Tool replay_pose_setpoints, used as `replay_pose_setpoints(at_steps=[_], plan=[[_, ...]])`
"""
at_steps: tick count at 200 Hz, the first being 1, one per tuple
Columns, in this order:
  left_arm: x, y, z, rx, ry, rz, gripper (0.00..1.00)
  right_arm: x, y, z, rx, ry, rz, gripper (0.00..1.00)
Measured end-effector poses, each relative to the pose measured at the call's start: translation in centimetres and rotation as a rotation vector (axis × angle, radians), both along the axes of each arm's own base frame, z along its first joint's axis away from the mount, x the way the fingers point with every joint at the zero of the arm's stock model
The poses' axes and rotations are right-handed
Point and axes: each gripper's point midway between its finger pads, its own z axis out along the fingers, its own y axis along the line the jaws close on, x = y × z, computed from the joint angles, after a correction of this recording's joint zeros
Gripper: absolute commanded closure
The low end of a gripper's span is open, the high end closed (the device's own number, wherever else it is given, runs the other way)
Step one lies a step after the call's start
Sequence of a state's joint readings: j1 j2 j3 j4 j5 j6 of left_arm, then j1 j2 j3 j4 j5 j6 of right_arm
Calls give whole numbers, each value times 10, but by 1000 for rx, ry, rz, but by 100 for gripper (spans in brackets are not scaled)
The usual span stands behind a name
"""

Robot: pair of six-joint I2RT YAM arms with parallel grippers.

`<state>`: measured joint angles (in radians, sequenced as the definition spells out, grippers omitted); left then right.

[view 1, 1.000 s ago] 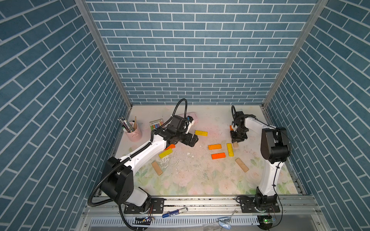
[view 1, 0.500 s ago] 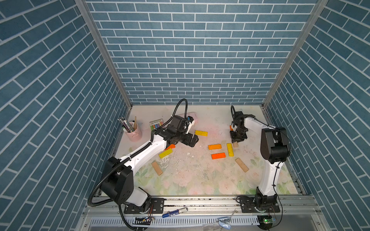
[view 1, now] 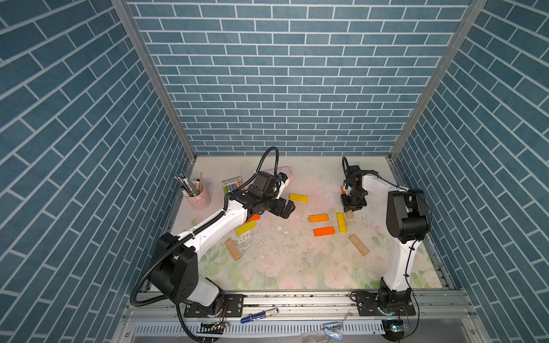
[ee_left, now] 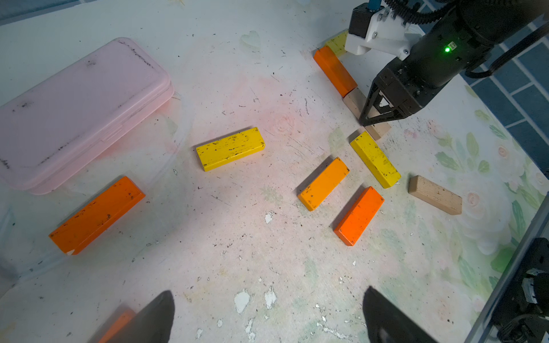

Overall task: Assemble the number 6 with building blocks
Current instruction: Assemble the building block at the center of the board.

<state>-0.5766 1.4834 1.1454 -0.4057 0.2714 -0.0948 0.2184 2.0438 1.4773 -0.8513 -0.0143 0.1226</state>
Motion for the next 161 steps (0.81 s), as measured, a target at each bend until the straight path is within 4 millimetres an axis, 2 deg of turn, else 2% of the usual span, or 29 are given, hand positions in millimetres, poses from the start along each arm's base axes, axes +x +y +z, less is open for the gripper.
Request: replay_pose_setpoints(at_steps=[92, 134, 161], plan=[[-1, -2, 0, -2, 1, -5, 1, 0, -5, -3, -23, -3, -4, 60], [-1, -2, 0, -2, 0, -6, 1, 0, -6, -3, -28, -4, -4, 60], [-2, -2, 0, -2, 0, -7, 1, 0, -5, -3, -26, -4, -3, 64]])
